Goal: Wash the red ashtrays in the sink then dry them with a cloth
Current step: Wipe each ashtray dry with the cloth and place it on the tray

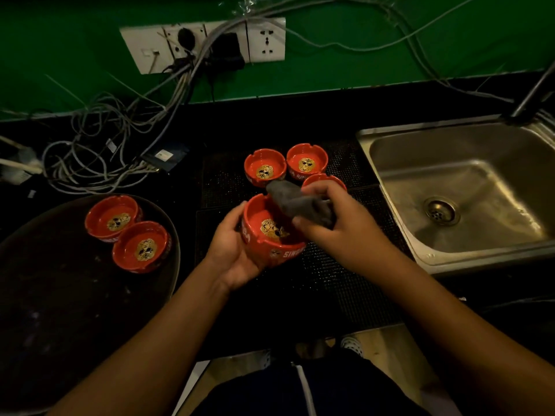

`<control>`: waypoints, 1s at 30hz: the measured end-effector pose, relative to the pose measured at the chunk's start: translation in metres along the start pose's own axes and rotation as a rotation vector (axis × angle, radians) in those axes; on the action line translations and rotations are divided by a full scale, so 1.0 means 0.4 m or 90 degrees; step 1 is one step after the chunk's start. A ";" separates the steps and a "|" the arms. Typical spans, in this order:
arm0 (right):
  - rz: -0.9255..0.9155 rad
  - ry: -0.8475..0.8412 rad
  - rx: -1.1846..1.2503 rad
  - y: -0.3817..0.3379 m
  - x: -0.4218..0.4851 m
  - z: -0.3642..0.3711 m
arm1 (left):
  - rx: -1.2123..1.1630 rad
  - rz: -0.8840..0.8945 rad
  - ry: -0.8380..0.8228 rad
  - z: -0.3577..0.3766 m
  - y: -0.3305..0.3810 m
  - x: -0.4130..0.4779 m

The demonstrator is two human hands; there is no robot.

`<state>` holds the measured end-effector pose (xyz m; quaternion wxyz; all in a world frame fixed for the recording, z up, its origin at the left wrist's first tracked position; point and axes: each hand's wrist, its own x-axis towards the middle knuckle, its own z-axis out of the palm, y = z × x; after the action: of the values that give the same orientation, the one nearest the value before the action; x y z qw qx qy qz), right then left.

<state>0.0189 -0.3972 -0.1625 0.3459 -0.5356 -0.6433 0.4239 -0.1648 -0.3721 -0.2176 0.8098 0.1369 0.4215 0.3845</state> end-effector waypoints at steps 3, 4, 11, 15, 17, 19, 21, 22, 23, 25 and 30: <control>-0.028 -0.069 -0.119 -0.017 0.004 0.018 | -0.049 0.015 -0.021 0.004 -0.012 0.007; -0.050 -0.110 -0.163 -0.026 0.003 0.025 | -0.068 0.019 -0.036 0.005 -0.014 0.011; -0.114 -0.182 -0.586 -0.029 0.021 0.038 | -0.055 -0.016 -0.113 0.002 -0.018 0.015; -0.040 -0.056 -0.521 0.003 0.036 0.043 | -0.003 -0.047 -0.132 0.011 -0.019 0.020; -0.027 -0.022 -0.494 0.013 0.045 0.060 | 0.022 -0.040 -0.101 0.022 -0.020 0.026; -0.012 -0.014 -0.469 0.015 0.046 0.081 | 0.035 -0.020 -0.073 0.032 -0.016 0.029; -0.001 -0.043 -0.437 0.007 0.047 0.089 | 0.039 0.005 -0.062 0.038 -0.005 0.029; -0.001 -0.072 -0.427 0.001 0.046 0.087 | 0.042 0.016 -0.058 0.037 0.002 0.029; -0.005 -0.110 -0.426 -0.008 0.043 0.082 | 0.046 0.025 -0.054 0.035 0.009 0.028; -0.014 -0.188 -0.428 -0.019 0.038 0.066 | 0.064 0.039 -0.054 0.029 0.020 0.027; 0.013 -0.209 -0.535 -0.012 0.035 0.028 | 0.090 -0.016 -0.060 0.020 0.013 0.019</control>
<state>0.0042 -0.3856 -0.1626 -0.0122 -0.5616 -0.8006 0.2086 -0.1587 -0.3621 -0.2143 0.8219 0.2061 0.4105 0.3368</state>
